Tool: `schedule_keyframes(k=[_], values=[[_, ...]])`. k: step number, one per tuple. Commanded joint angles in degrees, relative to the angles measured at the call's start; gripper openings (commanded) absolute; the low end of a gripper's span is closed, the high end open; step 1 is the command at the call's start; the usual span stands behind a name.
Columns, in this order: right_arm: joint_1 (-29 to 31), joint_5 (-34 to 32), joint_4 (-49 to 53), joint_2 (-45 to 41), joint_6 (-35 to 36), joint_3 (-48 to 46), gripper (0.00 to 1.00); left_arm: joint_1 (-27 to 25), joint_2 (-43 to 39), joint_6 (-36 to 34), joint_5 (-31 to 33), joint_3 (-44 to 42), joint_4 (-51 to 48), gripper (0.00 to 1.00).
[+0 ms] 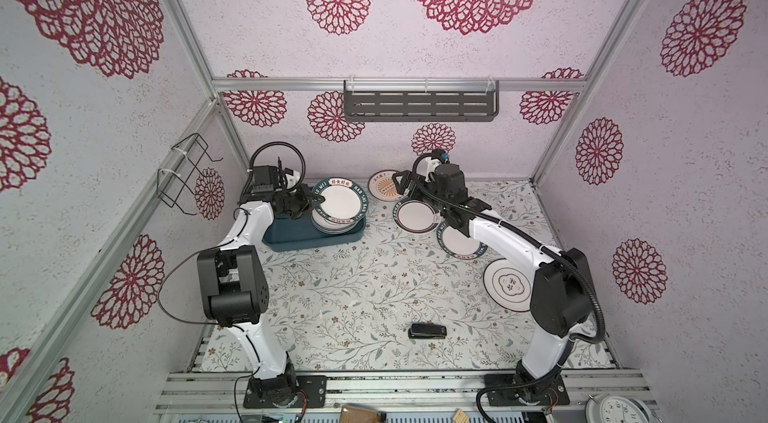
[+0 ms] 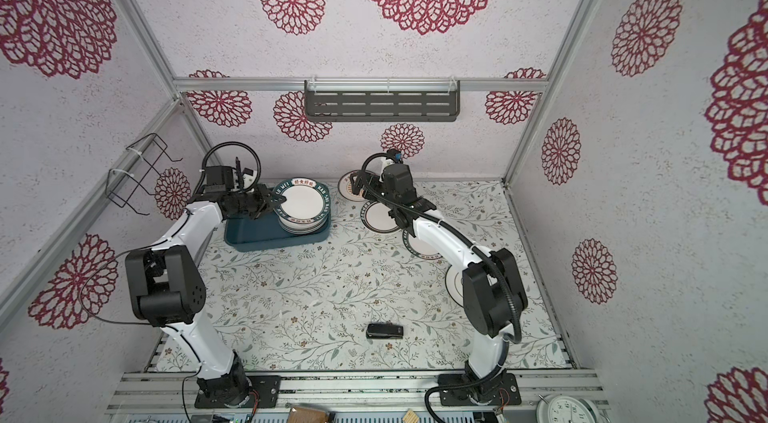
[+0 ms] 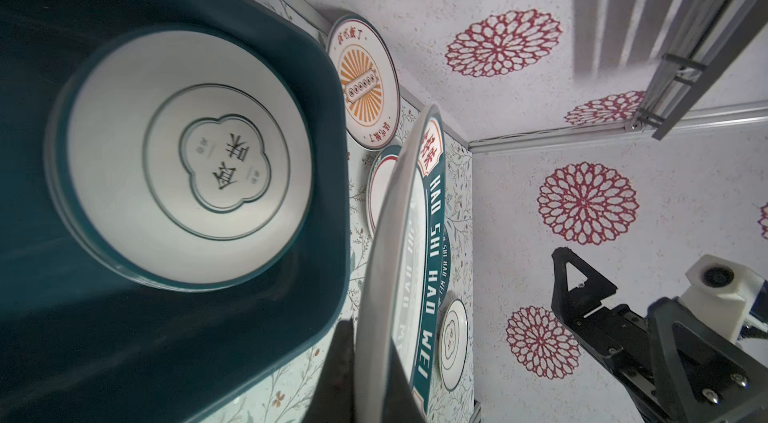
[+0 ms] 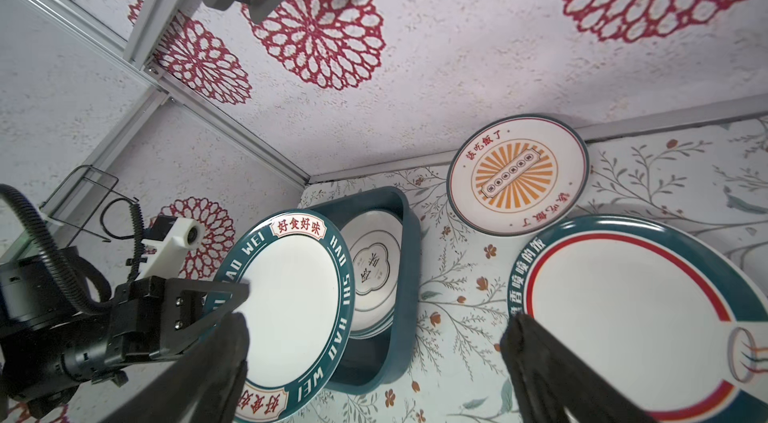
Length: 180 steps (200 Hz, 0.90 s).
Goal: Place the plates into the plastic bin on the countertop
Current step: 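Lift the green-rimmed plate into the bin with left gripper while right arm retracts, then open the left gripper to release the green-rimmed plate in the bin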
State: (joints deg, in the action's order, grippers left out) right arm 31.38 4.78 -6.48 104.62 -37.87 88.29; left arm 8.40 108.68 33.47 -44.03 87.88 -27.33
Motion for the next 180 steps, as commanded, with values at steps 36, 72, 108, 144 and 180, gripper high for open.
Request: schedule_keyframes(k=[36,72,108,144,180], values=[[0.2,-0.5,0.9,5.6,3.7,9.3,0.99,1.4,9.4,-2.5,1.3,5.7,0.3,0.0],[0.2,-1.0,0.9,7.3,3.2,10.7,0.99,1.4,12.6,-0.8,3.4,6.4,3.0,0.0],[0.2,-2.5,3.0,6.8,4.3,10.5,0.99,1.0,14.2,3.7,4.1,4.0,10.8,0.0],[0.2,-4.5,3.3,5.3,4.4,8.2,0.99,0.7,15.6,6.0,5.4,3.4,13.6,0.0],[0.2,-6.6,5.0,4.4,4.9,7.4,0.99,-0.4,17.6,6.2,5.3,5.3,13.6,0.0]])
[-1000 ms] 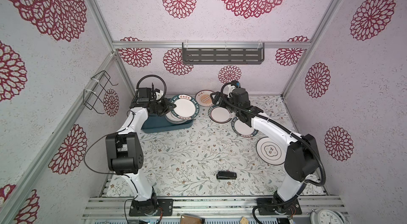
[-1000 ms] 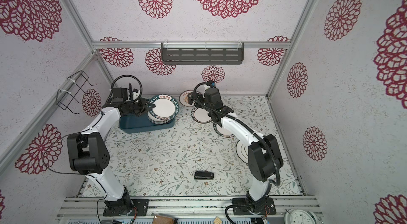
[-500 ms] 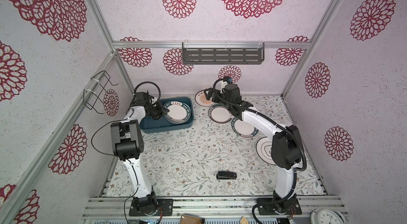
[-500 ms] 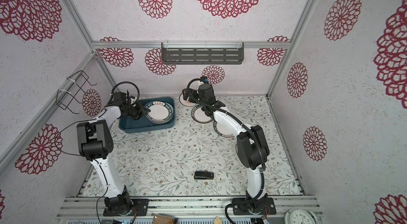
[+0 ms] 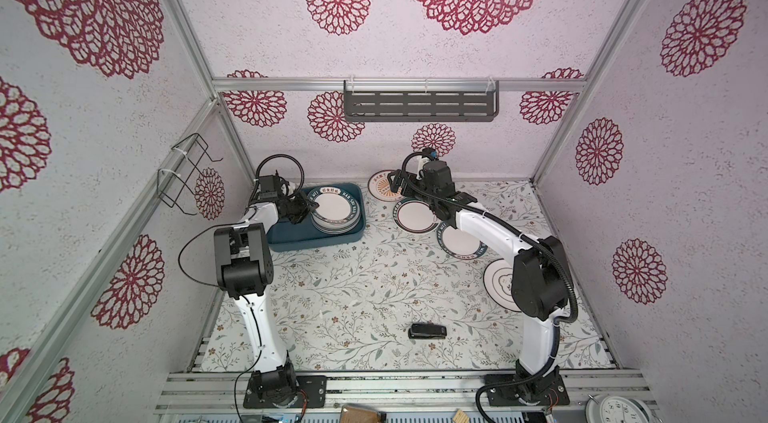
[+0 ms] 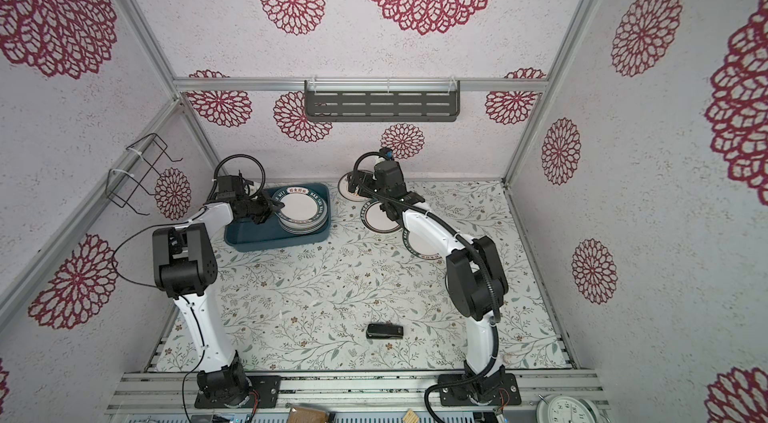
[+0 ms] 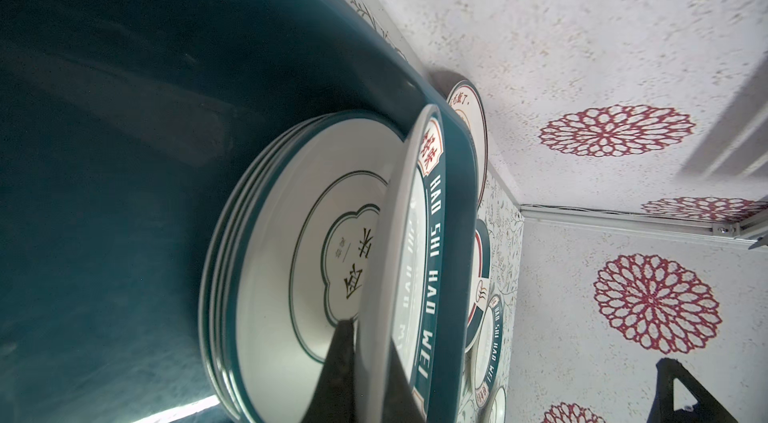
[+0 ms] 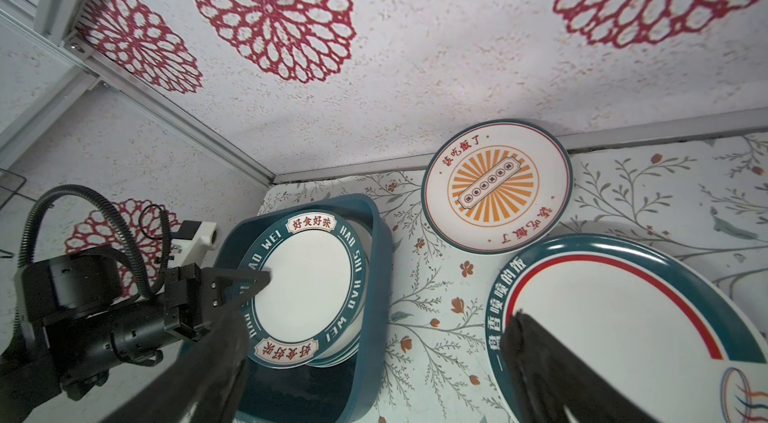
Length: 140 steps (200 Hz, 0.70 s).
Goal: Place the plates into the plastic bin on the countertop
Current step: 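Open the left gripper to release the green-rimmed plate in the bin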
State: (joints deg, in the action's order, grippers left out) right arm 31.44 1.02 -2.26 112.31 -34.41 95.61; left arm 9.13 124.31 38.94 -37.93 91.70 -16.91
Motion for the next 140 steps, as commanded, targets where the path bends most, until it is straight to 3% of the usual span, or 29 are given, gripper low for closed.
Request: schedule_keyframes(k=[1,24,45,64,77,123,140], values=[[0.1,-2.8,0.8,-3.3,1.4,0.0,0.99,-1.1,2.0,0.8,-0.9,1.6,3.2,0.0],[0.2,-4.0,1.8,-4.0,2.2,-0.1,0.99,-1.5,3.5,1.4,-0.7,2.9,2.8,0.0],[0.1,-5.4,3.1,-4.8,3.1,-0.3,0.99,-1.9,3.7,2.2,0.2,2.7,2.8,0.07],[0.1,-5.9,4.3,-5.1,3.9,-0.3,0.99,-2.2,3.6,3.0,0.9,2.5,2.8,0.17],[0.1,-6.1,5.1,-5.4,4.0,-0.4,0.99,-2.2,3.7,3.7,0.9,2.5,2.7,0.3],[0.1,-6.5,4.6,-8.2,3.3,-5.0,0.99,-2.2,1.0,4.2,3.4,2.0,0.1,0.55],[0.2,-6.8,4.7,-9.4,3.0,-6.8,0.99,-2.2,-0.8,3.9,5.2,0.9,-0.7,0.71]])
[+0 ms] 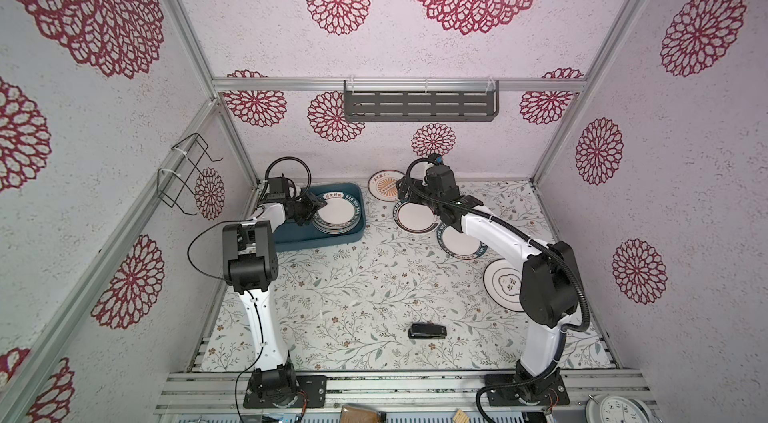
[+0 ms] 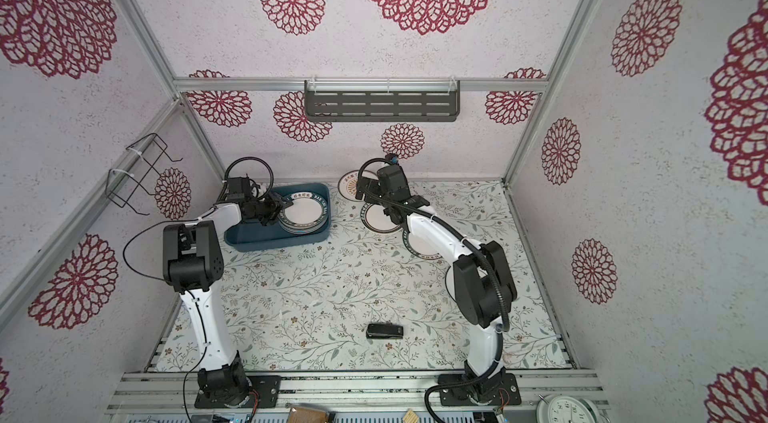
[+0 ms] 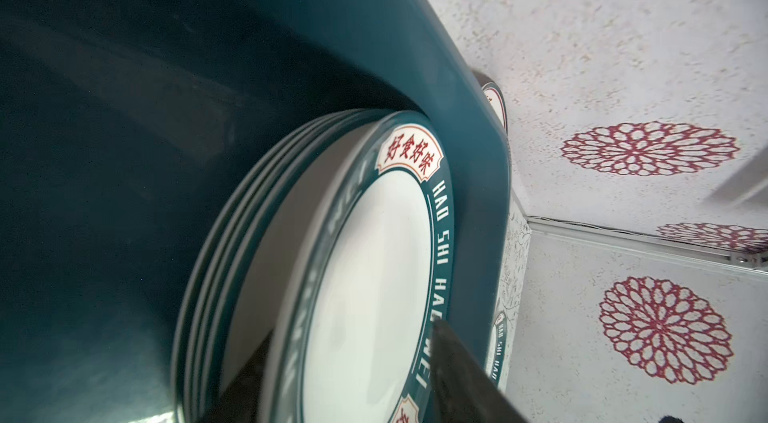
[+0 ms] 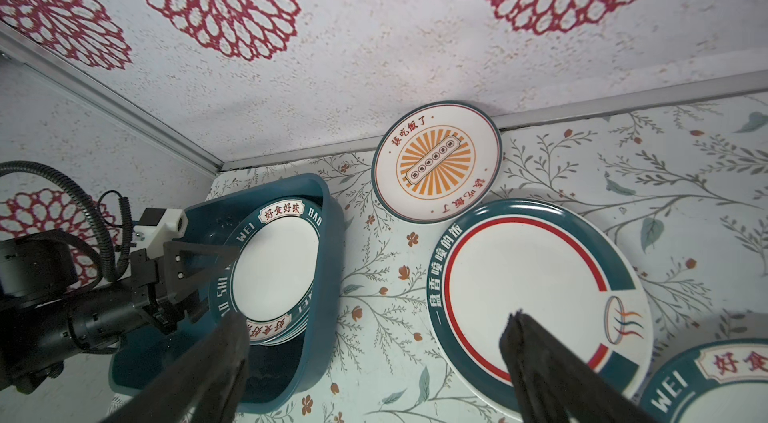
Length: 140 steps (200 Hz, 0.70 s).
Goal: Place the plates into the plastic bin on the countertop
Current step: 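Raise the left gripper from the bin while the right gripper moves toward remaining plates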
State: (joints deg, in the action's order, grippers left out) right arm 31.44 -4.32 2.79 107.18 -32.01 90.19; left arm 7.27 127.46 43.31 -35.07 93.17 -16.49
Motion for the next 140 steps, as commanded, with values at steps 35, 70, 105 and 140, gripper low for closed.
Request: schedule_keyframes(k=[35,70,105,140], values=[[0.0,-3.7,-0.6,-8.1,-1.8,-7.2,0.99,-0.3,-6.7,-3.6,6.6,-1.4,-4.0,0.97],[-0.2,-7.3,3.0,-11.6,-3.7,-11.1,0.99,-0.4,-11.7,-4.8,9.5,-4.5,-3.9,0.97],[-0.4,-9.5,5.0,-15.2,-5.3,-14.7,0.99,-0.4,-19.8,-7.5,12.8,-7.5,-7.3,0.97],[-1.1,-11.7,10.5,-18.1,-8.0,-16.8,0.99,-1.6,-30.2,-7.2,13.0,-14.5,-8.0,0.97]])
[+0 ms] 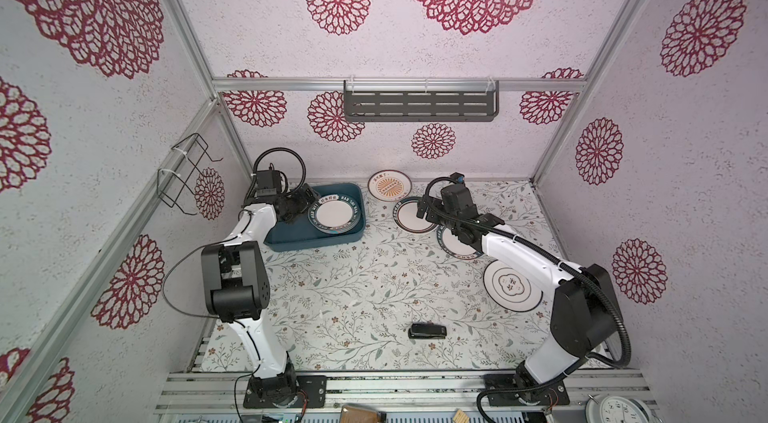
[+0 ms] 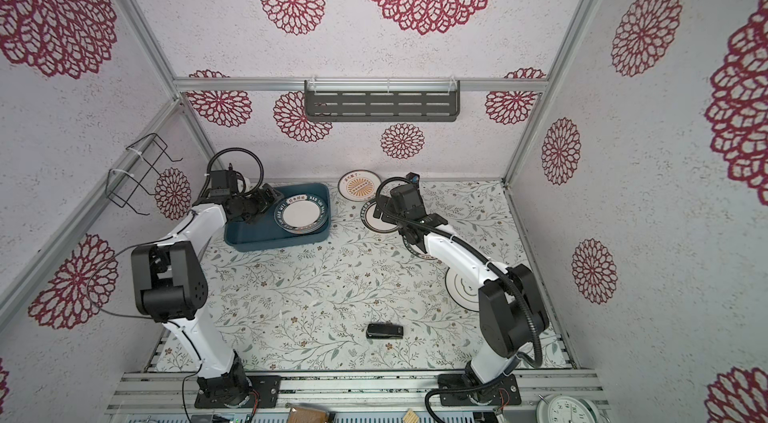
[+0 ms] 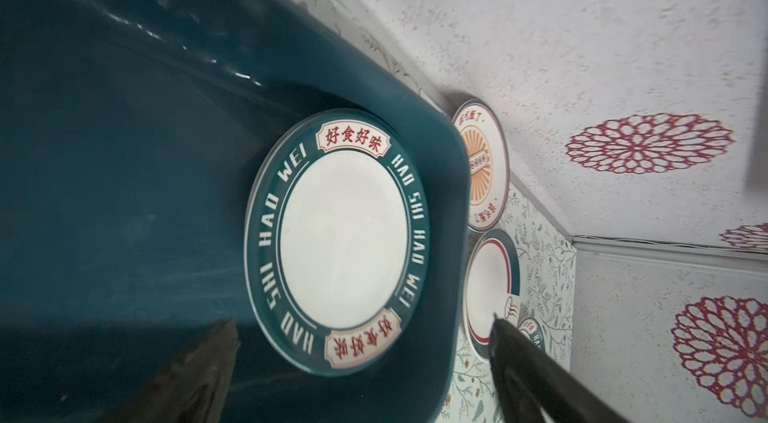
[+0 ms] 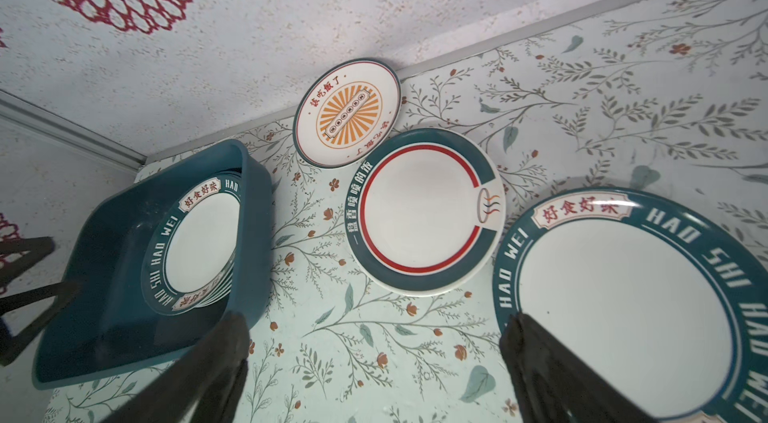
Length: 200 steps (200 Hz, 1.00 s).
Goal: Place the plates into the plastic bin on the countertop
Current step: 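Raise the left gripper from the bin while the right gripper moves toward remaining plates, then reach the left gripper toward the cloud-emblem plate while the right gripper approaches it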
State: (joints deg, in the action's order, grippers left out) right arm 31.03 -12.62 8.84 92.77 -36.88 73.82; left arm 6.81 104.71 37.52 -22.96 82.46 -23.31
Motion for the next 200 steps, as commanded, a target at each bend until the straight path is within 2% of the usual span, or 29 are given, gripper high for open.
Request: schedule_keyframes(k=[1,34,65,100,127,153,171,183,200], values=[[-0.6,-3.5,4.6,-3.8,-3.2,-0.5,0.99,-1.2,-7.8,-1.3,0.9,-4.0,-1.1,0.97],[-0.8,-5.5,6.5,-8.2,-8.0,-5.3,0.99,-5.8,-18.6,0.6,1.0,-10.9,-1.0,0.97],[-1.4,-6.6,8.1,-11.4,-9.4,-7.0,0.99,-11.9,-26.2,6.4,1.0,-15.8,2.1,0.97],[-2.4,-8.9,9.5,-13.4,-10.3,-8.3,0.99,-23.7,-30.2,5.6,10.6,-12.9,-0.5,0.97],[-5.0,-9.4,9.4,-13.8,-12.1,-9.6,0.99,-29.6,-28.9,8.7,16.0,-8.5,-3.9,0.97],[-9.0,-9.4,11.9,-14.1,-10.9,-10.3,0.99,-35.2,-27.7,7.0,23.5,-5.2,-2.8,0.97],[-14.4,-4.3,12.8,-14.3,-10.8,-11.1,0.99,-36.0,-26.8,7.7,19.9,-6.7,5.2,0.97],[-18.8,-0.2,12.6,-14.1,-11.4,-11.8,0.99,-36.0,-25.8,8.6,18.0,-6.8,7.0,0.97],[-24.5,2.9,12.5,-13.5,-11.1,-12.4,0.99,-35.9,-24.4,10.2,11.4,-8.5,14.0,0.97]])
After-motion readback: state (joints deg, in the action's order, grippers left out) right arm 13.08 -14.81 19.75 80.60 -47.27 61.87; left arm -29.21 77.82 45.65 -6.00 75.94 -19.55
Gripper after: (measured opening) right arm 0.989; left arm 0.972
